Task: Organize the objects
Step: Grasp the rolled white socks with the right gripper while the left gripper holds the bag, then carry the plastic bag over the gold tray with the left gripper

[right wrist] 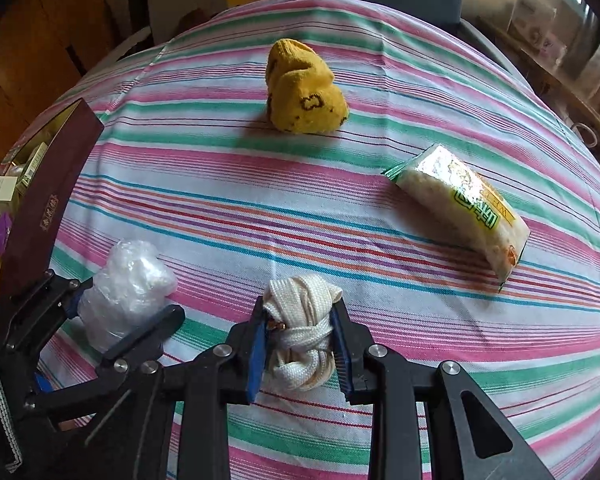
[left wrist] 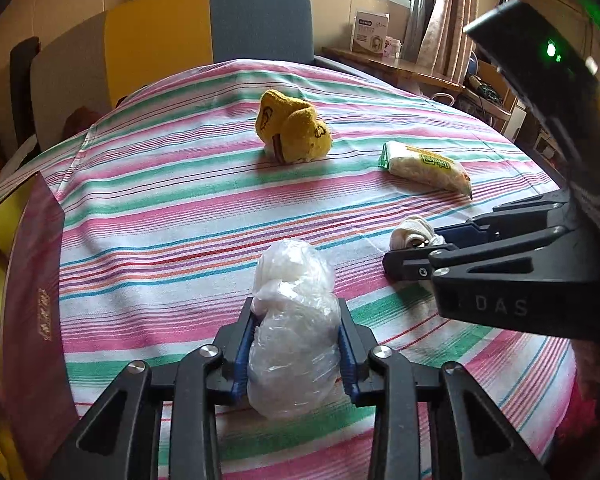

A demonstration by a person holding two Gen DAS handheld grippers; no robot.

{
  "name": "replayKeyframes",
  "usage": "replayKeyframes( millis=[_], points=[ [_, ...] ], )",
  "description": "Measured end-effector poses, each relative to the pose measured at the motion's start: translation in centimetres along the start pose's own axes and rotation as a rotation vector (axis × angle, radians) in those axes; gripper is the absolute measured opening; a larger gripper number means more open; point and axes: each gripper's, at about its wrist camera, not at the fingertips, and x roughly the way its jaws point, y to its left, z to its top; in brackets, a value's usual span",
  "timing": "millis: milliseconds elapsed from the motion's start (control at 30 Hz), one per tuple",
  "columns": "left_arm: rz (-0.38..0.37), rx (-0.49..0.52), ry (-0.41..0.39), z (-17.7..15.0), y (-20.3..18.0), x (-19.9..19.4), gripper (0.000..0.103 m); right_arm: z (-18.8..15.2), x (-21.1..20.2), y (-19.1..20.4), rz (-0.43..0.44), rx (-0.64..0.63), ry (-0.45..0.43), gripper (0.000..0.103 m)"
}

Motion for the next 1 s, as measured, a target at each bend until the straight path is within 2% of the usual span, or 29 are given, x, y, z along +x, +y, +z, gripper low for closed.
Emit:
replayKeyframes(
  millis=[233,400,633,1000],
  points=[
    [-0.034,-0.017,-0.1,1.2,0.4,-5.9,0.035,0.1,0.2,-0.1,0.008,-0.006,-0.011,0.03],
    [-0.027,-0.018,-0.165,1.9,1.2,-10.3,0.035,0.1,0.4,0.3,-0.012,-0.026,-0.027,0.03],
    [0.003,-0.068,-0.176,1.2,3.9,-13.1,0.035,-0.2,0.3,0.7,-0.034,-0.046,-0.052,0.03],
    [0.072,-0.158,-0.175,-0.2,8.7,-14.9,0.035,-0.6,0.3,0.9,-0.048,-0.061,-0.086,0.03]
  ],
)
